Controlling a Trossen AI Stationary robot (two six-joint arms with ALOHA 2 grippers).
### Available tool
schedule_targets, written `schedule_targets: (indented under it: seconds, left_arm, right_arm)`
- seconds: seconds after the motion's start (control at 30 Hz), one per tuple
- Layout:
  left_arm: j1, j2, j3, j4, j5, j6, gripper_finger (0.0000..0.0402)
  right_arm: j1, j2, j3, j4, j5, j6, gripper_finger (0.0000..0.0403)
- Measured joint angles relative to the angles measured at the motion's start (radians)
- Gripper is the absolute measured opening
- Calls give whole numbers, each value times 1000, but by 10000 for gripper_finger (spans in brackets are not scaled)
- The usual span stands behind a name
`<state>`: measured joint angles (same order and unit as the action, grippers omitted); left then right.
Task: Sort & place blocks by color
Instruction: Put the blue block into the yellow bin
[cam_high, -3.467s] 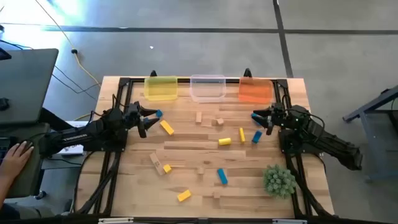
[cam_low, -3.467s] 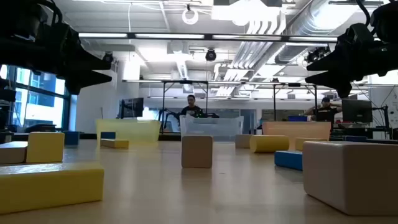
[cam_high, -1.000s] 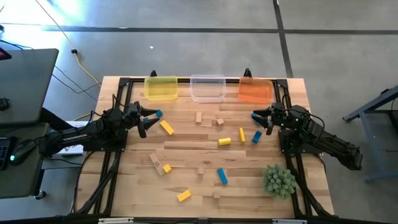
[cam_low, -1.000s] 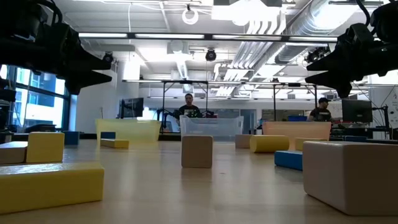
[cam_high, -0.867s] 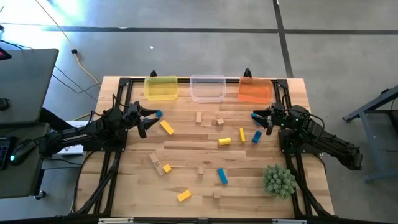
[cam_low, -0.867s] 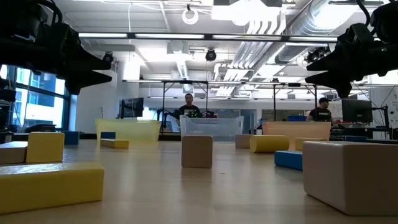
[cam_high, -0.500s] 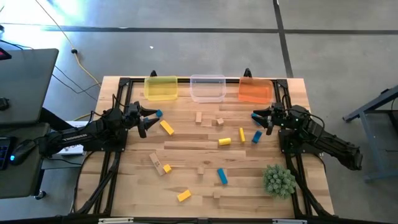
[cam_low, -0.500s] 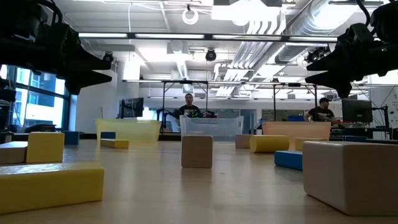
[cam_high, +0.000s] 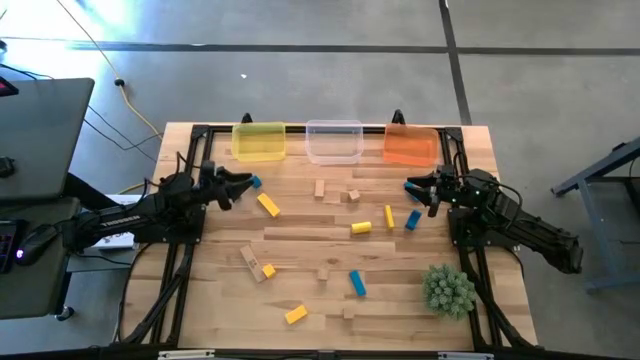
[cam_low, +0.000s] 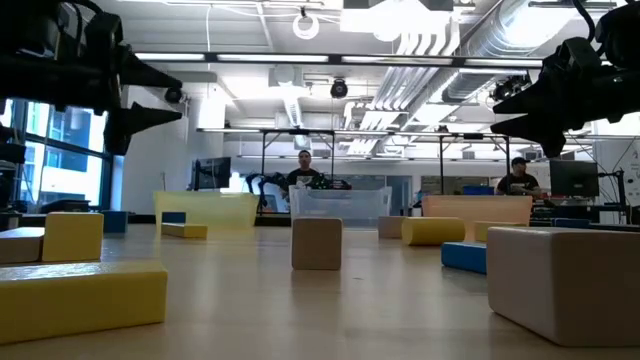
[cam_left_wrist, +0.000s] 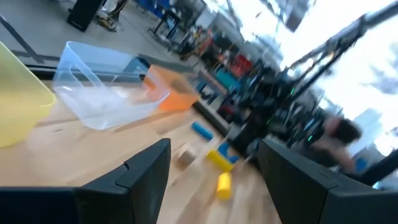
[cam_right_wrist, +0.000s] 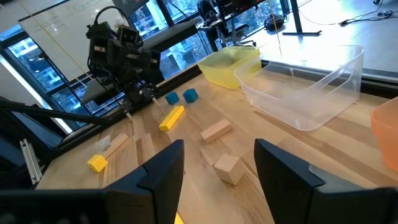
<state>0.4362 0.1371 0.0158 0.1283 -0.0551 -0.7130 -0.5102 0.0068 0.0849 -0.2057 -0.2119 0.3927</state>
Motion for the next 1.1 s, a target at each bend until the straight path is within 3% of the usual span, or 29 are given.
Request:
schedule_targets:
  seconds: [0.3,0.57,0.77,1.1]
  left_arm:
    - [0,0,1,118,-108,-137,234]
    - [0,8,120,119,-130,-50,234]
    - [0,109,273,-32,-205,98,234]
    - [21,436,509,-357,-221,245,234]
  right_arm:
    - [0,0,0,0,0,0,183]
    - [0,0,0,0,0,0,183]
    - [0,0,0,0,0,0,183]
    - [0,0,0,0,0,0,183]
